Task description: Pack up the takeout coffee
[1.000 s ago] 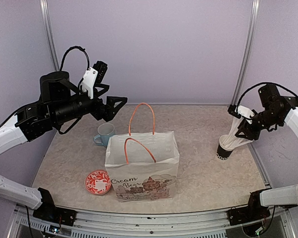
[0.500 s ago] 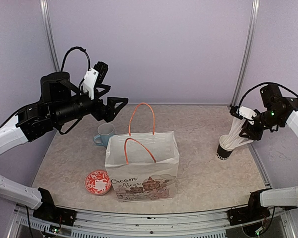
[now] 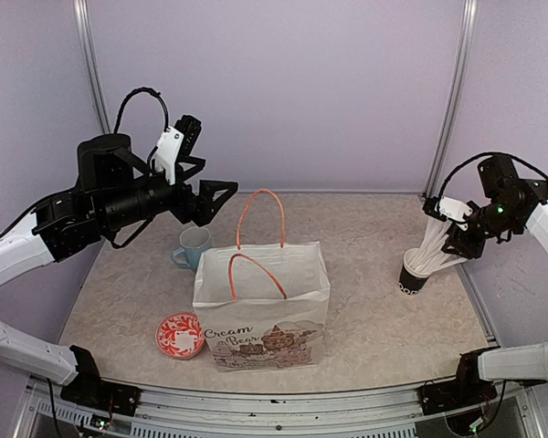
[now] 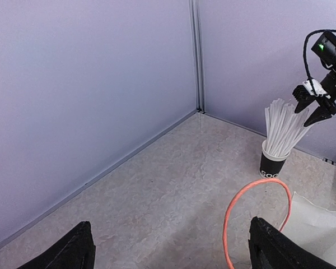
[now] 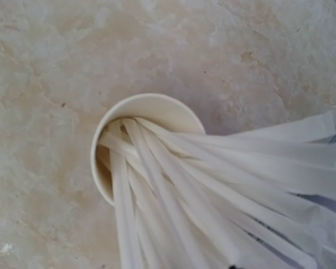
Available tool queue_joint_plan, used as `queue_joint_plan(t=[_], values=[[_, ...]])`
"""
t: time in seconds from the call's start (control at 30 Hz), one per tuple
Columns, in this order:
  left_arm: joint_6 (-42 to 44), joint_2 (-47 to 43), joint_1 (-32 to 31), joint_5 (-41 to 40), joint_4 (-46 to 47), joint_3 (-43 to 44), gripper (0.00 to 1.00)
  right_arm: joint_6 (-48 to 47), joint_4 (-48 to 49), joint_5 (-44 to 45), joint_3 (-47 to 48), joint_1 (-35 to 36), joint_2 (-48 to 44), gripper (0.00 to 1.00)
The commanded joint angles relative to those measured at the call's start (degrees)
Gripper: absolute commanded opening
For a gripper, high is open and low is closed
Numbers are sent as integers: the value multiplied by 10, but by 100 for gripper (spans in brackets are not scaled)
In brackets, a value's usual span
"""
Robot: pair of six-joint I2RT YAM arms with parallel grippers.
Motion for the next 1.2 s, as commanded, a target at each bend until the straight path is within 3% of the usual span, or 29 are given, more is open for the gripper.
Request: queue_joint_plan(t=[0.0, 0.23, 0.43, 0.63, 0.73, 0.8, 0.9, 1.0, 1.17], values=[[-1, 8, 4, 11, 21, -8, 93, -9, 5, 12, 11, -5, 2, 46], [-1, 15, 5, 14, 24, -9, 93, -16, -27, -38, 29, -6, 14, 26], [1, 14, 8, 17, 26, -10, 93, 12, -70, -144, 111, -5, 46, 21], [1, 5, 10, 12, 26, -14, 92, 91, 16, -102, 135, -19, 55, 23], [1, 2, 11, 12, 26, -20, 92, 120, 57, -80, 124, -64, 58, 25], [4, 0, 13, 11, 26, -24, 93, 133, 68, -95, 130, -105, 60, 28], [6, -2, 15, 11, 29, -30, 93, 148, 68, -132, 131, -131, 64, 44], [6, -4, 19, 18, 34, -34, 93, 149, 55, -180, 123, -135, 68, 45], [5, -7, 21, 24, 35, -39, 92, 160, 47, -187, 117, -135, 85, 45]])
